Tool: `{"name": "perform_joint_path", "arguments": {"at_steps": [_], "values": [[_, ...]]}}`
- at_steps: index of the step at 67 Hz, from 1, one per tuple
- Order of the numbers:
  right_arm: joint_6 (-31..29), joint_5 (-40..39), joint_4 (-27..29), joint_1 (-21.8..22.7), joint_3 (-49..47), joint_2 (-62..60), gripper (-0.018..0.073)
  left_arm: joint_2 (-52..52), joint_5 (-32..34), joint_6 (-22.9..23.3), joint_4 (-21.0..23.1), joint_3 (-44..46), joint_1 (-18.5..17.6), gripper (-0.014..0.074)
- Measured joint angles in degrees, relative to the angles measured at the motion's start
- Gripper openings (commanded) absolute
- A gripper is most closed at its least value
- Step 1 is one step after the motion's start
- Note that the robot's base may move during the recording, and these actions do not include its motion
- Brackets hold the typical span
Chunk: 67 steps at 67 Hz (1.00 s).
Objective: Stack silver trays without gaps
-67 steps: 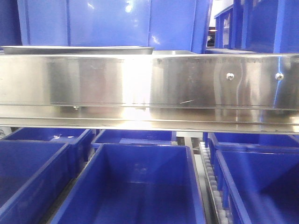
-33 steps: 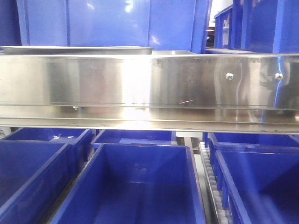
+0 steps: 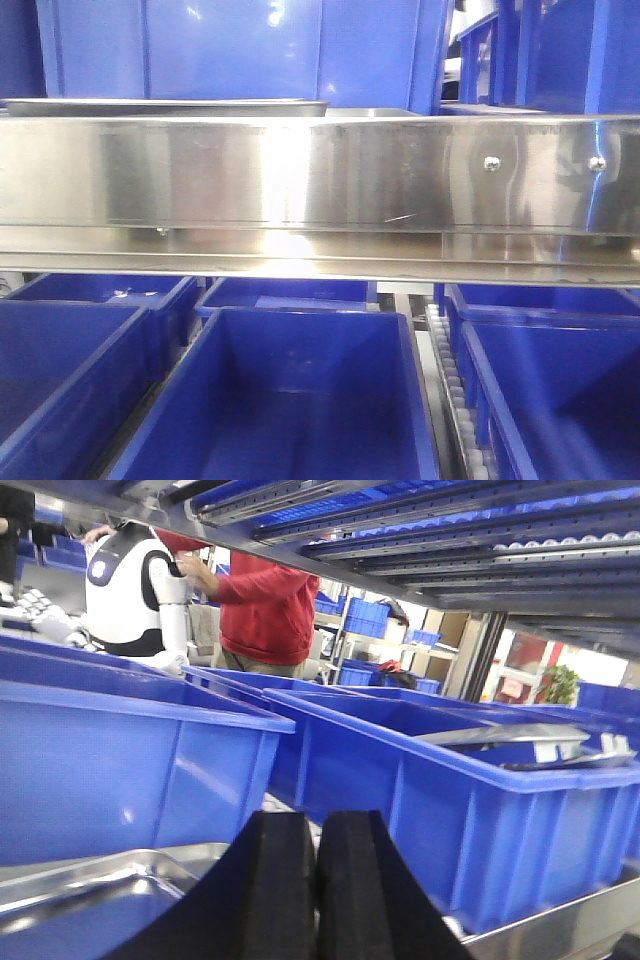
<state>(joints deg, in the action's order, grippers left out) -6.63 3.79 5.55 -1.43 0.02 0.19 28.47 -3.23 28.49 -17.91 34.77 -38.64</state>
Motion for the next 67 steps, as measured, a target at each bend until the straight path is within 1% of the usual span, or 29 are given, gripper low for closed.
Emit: {"name": "perform_joint_path", "arguments": {"at_steps": [4,6,10,14,18,19,25,26,35,42,47,52,58,67], "values": [[0.0,0.0,0.0,0.0,0.0,0.0,-0.0022,-0.7,-1.4,-0.5,-1.1,0.0,0.3,0.0000],[0.0,0.0,0.0,0.0,0.0,0.0,-0.0022,-1.2,-2.3,-2.1,-1.2,0.0,0.9,-0.0009],[0.0,0.0,0.0,0.0,0.0,0.0,-0.0022,-2.3,-4.5,-6.7,0.6,0.0,2.6,-0.0009],[0.0,0.0,0.0,0.0,0.0,0.0,-0.0022,-3.7,-7.0,-12.8,4.2,-0.2,5.9,-0.0009],[0.0,0.0,0.0,0.0,0.0,0.0,-0.0022,-5.4,-7.7,-16.7,7.4,-1.3,9.6,-0.0009],[0.0,0.0,0.0,0.0,0.0,0.0,-0.0022,-5.8,-7.7,-17.7,8.1,-2.0,11.2,-0.0009],[0.0,0.1,0.0,0.0,0.0,0.0,-0.0022,-8.8,-6.9,-19.9,11.8,-5.6,17.5,-0.0009],[0.0,0.1,0.0,0.0,0.0,0.0,-0.0022,-9.4,-6.8,-20.4,12.2,-6.7,19.1,-0.0009],[0.0,0.1,0.0,0.0,0.0,0.0,-0.0022,-14.9,-6.0,-22.8,16.6,-15.0,29.0,-0.0009],[0.0,0.1,0.0,0.0,0.0,0.0,-0.0022,-19.3,-5.3,-23.1,17.9,-21.0,34.0,-0.0009],[0.0,0.1,0.0,0.0,0.0,0.0,-0.0022,-22.8,-4.8,-23.3,17.9,-24.7,36.2,-0.0009],[0.0,0.1,0.0,0.0,0.0,0.0,-0.0022,-25.7,-4.4,-23.3,18.2,-27.7,37.5,-0.0009],[0.0,0.1,0.0,0.0,0.0,0.0,-0.0022,-27.9,-4.0,-23.3,17.9,-30.5,38.1,-0.0009],[0.0,0.1,0.0,0.0,0.0,0.0,-0.0022,-28.1,-1.9,-23.3,16.0,-34.2,38.2,-0.0009]]}}
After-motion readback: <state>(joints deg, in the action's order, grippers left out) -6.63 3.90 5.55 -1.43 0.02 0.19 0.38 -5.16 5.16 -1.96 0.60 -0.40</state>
